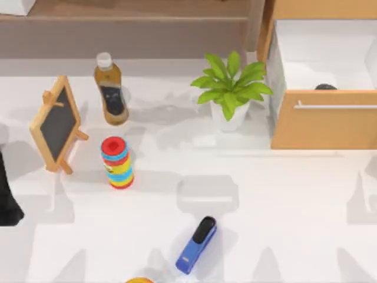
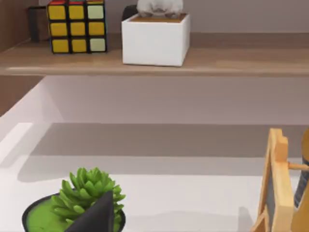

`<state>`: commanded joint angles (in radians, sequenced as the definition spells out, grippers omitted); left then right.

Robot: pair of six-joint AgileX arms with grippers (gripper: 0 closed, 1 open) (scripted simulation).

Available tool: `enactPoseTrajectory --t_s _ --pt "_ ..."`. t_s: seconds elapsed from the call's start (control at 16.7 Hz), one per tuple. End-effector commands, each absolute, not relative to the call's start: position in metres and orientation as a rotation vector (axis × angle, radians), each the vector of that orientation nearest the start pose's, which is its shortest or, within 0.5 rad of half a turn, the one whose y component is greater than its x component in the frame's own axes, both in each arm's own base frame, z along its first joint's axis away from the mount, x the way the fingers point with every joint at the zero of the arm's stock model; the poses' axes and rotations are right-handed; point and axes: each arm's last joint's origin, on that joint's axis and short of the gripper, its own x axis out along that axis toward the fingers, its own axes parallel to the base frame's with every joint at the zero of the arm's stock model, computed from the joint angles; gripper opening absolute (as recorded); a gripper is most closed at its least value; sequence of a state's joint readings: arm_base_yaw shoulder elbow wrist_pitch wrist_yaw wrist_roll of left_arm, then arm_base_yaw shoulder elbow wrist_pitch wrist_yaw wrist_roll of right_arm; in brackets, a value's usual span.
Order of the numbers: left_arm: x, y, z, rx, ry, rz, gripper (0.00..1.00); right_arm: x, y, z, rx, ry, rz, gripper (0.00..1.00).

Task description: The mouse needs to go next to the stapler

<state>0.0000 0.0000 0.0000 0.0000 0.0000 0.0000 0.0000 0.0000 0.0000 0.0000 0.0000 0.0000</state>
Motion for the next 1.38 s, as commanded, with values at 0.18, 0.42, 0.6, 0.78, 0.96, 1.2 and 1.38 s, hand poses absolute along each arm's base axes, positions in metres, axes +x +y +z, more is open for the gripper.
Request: enactPoseTrajectory --t_s 0.18,0.42,0.6,0.78,0.96,1.2,1.38 --pt "0.106 -0.001 0.16 0.0 0.0 0.0 1.0 0.106 -0.001 0.162 0.0 0.006 0.001 1.0" --pt "0.106 -0.001 0.16 0.0 0.0 0.0 1.0 0.108 0.001 0.191 0.002 0.096 0.018 1.0" --pt "0.106 -0.001 0.16 0.0 0.0 0.0 1.0 0.122 0.004 0.233 0.004 0.224 0.038 1.0" --pt "0.106 -0.001 0.16 0.0 0.0 0.0 1.0 0.159 0.009 0.278 0.004 0.408 0.06 1.0" --pt "0.106 -0.001 0.16 0.0 0.0 0.0 1.0 0.223 0.018 0.309 -0.001 0.627 0.078 1.0" --pt "0.106 -0.001 0.16 0.0 0.0 0.0 1.0 0.328 0.037 0.302 -0.014 0.931 0.09 1.0" --pt "0.106 -0.001 0.16 0.0 0.0 0.0 1.0 0.397 0.051 0.265 -0.03 1.14 0.09 1.0"
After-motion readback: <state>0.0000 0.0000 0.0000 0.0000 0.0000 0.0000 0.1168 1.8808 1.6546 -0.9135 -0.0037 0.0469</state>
